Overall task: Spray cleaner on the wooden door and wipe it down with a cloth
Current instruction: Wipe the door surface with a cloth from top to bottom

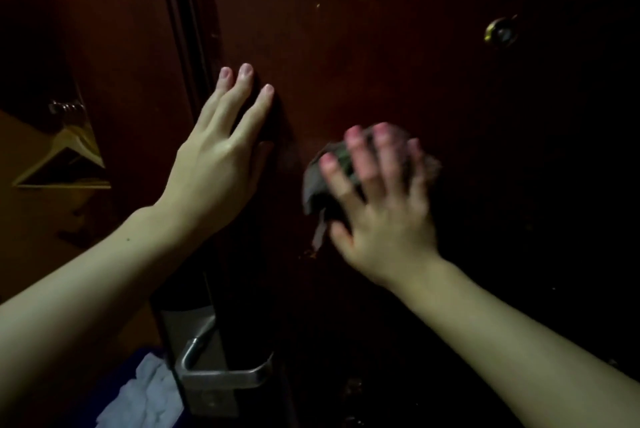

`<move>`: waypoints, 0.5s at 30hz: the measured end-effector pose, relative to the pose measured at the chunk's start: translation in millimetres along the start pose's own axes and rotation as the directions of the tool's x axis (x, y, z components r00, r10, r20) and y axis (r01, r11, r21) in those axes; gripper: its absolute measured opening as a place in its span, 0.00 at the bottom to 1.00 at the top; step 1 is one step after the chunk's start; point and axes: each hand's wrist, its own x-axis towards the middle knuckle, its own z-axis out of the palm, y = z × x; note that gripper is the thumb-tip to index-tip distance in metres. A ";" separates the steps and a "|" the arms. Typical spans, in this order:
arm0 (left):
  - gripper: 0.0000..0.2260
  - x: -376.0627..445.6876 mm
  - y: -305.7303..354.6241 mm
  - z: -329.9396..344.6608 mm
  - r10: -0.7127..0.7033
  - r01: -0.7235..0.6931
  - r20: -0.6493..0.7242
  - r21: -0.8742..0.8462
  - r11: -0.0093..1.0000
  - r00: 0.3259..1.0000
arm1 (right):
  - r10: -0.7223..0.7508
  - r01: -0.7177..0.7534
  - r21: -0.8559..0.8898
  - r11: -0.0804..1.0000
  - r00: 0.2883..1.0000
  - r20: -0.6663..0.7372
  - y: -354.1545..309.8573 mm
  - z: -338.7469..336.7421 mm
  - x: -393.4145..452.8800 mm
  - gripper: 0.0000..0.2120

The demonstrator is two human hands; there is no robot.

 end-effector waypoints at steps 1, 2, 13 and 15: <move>0.23 -2.2 -3.2 1.8 0.020 -0.020 -0.010 0.005 1.000 1.000 | -0.090 0.090 0.016 0.996 0.996 0.017 -13.6 3.4 -2.1 0.38; 0.23 -3.6 -5.7 3.5 0.034 -0.034 -0.020 0.005 0.999 0.999 | -0.160 0.159 0.022 0.987 0.987 0.029 -21.7 5.7 -3.8 0.36; 0.21 -7.1 -18.9 19.0 0.099 -0.096 -0.158 0.026 0.995 0.982 | 0.155 -0.154 0.049 0.987 0.987 -0.033 -77.4 12.5 20.9 0.28; 0.19 -7.2 -18.8 21.5 0.108 -0.101 -0.171 0.044 0.994 0.979 | -0.018 0.019 0.043 0.999 0.999 -0.033 -89.9 21.6 5.1 0.23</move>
